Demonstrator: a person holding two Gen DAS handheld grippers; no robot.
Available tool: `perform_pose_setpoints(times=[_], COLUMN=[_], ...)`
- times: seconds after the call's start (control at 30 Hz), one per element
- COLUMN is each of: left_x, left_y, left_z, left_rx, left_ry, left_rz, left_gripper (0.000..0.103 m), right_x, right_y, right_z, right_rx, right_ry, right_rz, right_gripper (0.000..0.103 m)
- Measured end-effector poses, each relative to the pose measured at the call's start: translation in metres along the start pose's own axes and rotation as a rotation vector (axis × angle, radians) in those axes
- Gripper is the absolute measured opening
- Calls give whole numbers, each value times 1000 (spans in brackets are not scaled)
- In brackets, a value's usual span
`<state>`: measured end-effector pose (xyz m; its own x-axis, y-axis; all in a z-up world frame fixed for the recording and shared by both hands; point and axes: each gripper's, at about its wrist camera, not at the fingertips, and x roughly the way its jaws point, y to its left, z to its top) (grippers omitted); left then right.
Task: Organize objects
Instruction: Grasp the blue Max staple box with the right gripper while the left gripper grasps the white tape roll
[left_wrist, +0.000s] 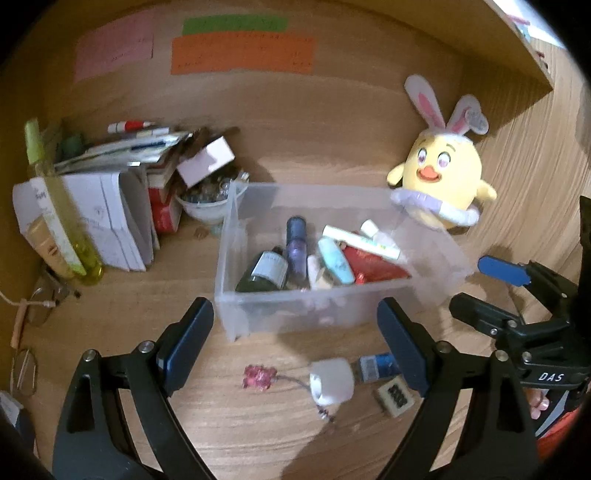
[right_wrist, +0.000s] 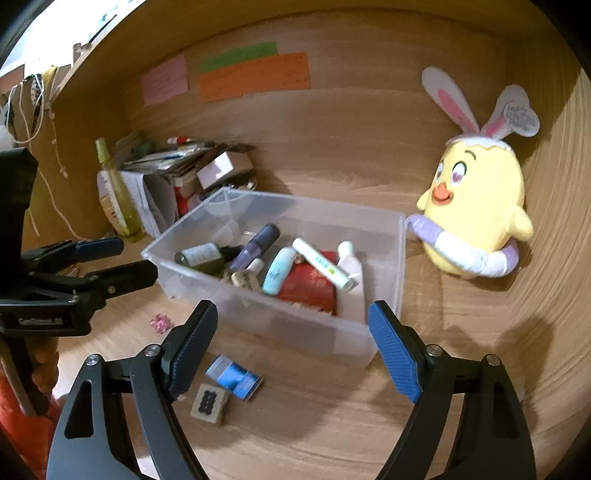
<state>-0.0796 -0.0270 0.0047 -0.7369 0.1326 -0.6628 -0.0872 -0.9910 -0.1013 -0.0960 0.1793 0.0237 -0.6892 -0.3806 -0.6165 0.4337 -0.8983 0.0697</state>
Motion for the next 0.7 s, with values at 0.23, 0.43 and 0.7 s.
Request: perform_pose_setpoints(times=[0.23, 0.43, 0.7], left_x=[11, 21, 20], left_y=[2, 8, 26], left_z=[-21, -38, -44], left_rx=[1, 6, -36], left_ry=[60, 102, 108], left_rz=[1, 19, 13], left_gripper=[91, 91, 91], right_x=[20, 47, 76], right_y=[10, 18, 41], right_z=[-21, -34, -42], right_rx=[-21, -35, -97], right_ry=[90, 181, 259], right_rz=[23, 50, 98], right_gripper=[82, 82, 82])
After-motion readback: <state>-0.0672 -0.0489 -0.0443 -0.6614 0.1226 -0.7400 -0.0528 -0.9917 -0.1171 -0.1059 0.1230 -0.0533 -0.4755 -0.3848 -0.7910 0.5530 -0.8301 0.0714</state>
